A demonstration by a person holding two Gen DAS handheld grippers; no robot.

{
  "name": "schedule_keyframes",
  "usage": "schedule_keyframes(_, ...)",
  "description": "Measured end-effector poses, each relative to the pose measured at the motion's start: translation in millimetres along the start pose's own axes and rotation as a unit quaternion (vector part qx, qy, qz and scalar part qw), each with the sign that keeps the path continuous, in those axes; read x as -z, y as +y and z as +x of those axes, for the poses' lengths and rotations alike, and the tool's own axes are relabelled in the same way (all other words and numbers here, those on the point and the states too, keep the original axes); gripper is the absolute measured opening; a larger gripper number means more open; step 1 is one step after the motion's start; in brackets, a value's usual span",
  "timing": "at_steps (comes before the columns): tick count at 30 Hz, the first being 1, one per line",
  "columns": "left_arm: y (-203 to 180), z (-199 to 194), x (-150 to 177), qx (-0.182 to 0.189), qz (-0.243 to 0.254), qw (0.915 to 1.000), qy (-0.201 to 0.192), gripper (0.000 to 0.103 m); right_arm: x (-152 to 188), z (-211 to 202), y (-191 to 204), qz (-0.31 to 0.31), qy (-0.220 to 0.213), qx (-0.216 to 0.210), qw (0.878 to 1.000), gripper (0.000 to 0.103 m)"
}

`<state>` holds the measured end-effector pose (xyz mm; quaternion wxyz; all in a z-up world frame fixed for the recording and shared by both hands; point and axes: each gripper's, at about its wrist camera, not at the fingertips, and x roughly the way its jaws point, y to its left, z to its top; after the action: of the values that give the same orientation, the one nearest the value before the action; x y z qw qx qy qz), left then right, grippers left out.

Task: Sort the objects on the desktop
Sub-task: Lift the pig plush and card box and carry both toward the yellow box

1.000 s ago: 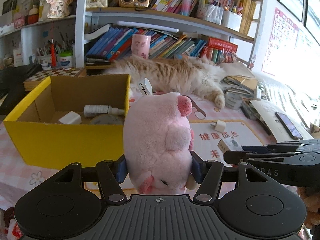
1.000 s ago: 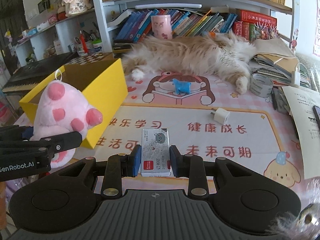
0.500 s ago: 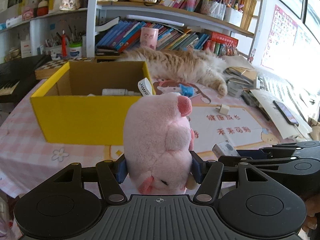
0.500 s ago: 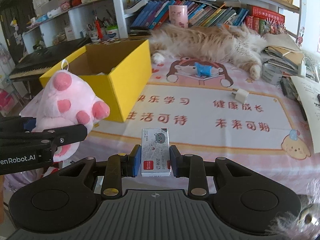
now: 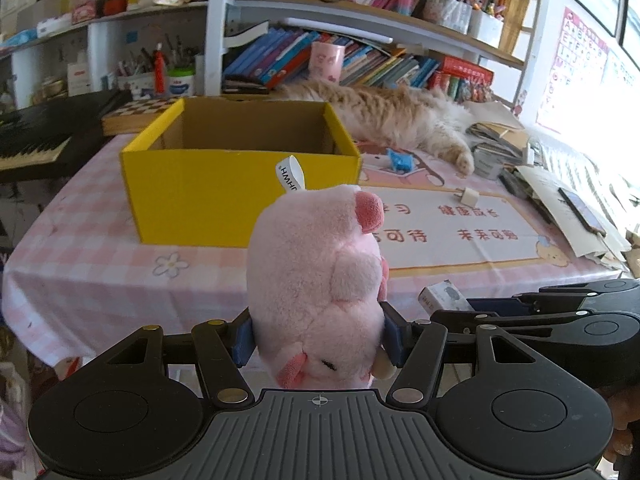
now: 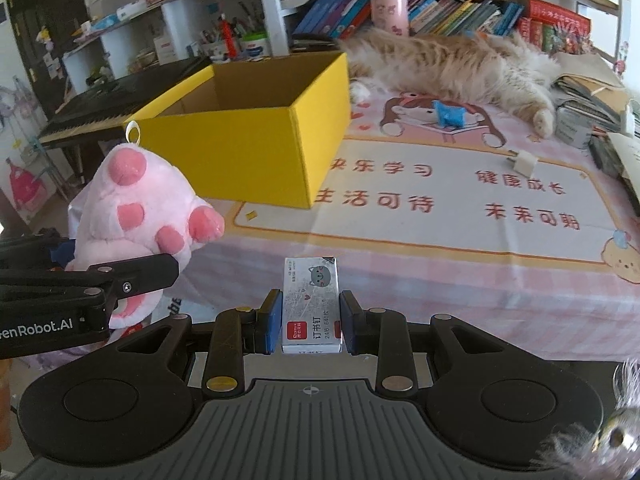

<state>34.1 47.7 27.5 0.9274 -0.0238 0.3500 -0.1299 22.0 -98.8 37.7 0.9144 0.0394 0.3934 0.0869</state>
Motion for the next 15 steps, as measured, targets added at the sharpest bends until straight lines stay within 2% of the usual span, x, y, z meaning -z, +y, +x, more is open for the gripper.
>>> schedule_keyframes(15,23.0,-16.4,7.9,-0.023,-0.028,0.9993,-0.013,0.061,-1.9,6.9,37.3,-0.060,0.004,-0.030,0.998,0.027)
